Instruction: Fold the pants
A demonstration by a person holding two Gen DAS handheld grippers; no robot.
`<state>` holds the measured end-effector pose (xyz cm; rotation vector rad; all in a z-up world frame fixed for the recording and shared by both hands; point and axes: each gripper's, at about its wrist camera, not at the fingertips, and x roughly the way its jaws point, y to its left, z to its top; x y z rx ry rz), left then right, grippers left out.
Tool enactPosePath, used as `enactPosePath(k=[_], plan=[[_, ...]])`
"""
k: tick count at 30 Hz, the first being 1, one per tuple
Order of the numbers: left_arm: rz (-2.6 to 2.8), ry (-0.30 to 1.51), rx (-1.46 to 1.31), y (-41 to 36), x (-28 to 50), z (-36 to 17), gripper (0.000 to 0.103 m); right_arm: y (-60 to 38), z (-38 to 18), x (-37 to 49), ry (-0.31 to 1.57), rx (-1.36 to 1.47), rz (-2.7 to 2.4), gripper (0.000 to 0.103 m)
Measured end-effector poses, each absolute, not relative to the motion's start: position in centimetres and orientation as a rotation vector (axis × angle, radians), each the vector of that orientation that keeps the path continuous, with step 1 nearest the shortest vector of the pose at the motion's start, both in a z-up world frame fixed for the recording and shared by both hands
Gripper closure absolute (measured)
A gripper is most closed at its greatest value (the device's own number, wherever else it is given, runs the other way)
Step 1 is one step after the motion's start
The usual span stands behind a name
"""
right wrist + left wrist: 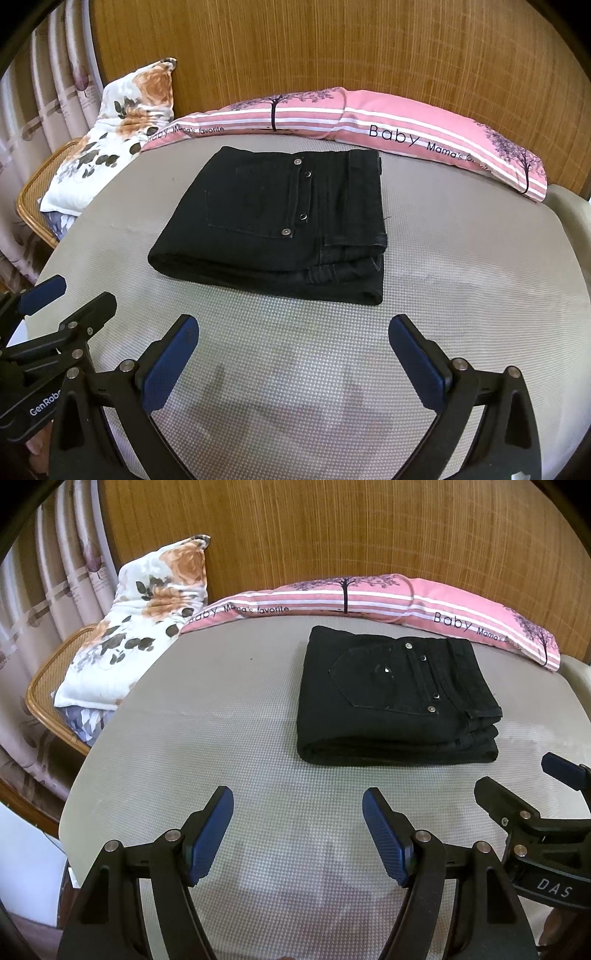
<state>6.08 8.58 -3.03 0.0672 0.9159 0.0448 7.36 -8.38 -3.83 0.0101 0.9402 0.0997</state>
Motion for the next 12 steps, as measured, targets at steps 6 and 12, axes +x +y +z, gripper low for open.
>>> enactPosePath(k=[6,12], plan=[[0.045,0.924,0.062,8.86,6.45,-3.25,0.030,-8.42,-4.21,7.50,0.951,0.017,0.098,0.001],[0.044,0.936,0.053,9.30,7.04,-3.49,0.030,-8.54,-4.48,7.75,0.960,0.026,0.096,0.001]])
